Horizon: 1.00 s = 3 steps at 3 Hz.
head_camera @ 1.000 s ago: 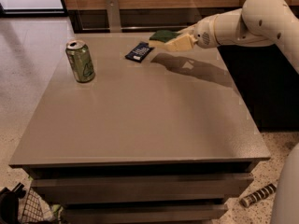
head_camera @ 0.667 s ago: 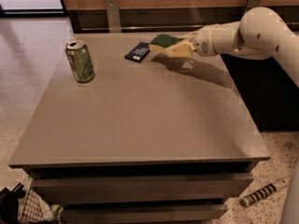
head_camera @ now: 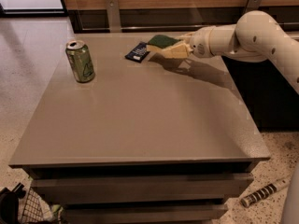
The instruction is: Move sponge near rxbar blueberry
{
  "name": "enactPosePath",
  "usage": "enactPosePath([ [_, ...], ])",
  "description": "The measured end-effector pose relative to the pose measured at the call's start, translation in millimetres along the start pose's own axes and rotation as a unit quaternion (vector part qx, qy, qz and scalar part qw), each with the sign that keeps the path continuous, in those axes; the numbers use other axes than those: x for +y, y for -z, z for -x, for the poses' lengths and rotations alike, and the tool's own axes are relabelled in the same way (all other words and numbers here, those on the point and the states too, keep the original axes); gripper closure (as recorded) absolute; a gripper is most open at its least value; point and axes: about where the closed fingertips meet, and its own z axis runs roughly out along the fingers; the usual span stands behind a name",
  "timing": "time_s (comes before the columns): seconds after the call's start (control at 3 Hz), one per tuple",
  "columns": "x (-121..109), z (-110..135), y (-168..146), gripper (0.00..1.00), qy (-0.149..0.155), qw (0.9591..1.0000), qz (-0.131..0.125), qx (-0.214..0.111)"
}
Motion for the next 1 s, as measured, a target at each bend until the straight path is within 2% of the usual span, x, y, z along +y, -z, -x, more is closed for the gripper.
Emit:
enactPosePath([
  [0.33,1.8,0.0,-2.7,0.42,0.000,1.0000,0.002,0.000],
  [0.67,4.3,0.0,-6.6,0.11,0.000,1.0000,0.006,0.000],
  [1.0,5.6,0.0,-8.5,0.00,0.000,1.0000,0.007,0.000],
])
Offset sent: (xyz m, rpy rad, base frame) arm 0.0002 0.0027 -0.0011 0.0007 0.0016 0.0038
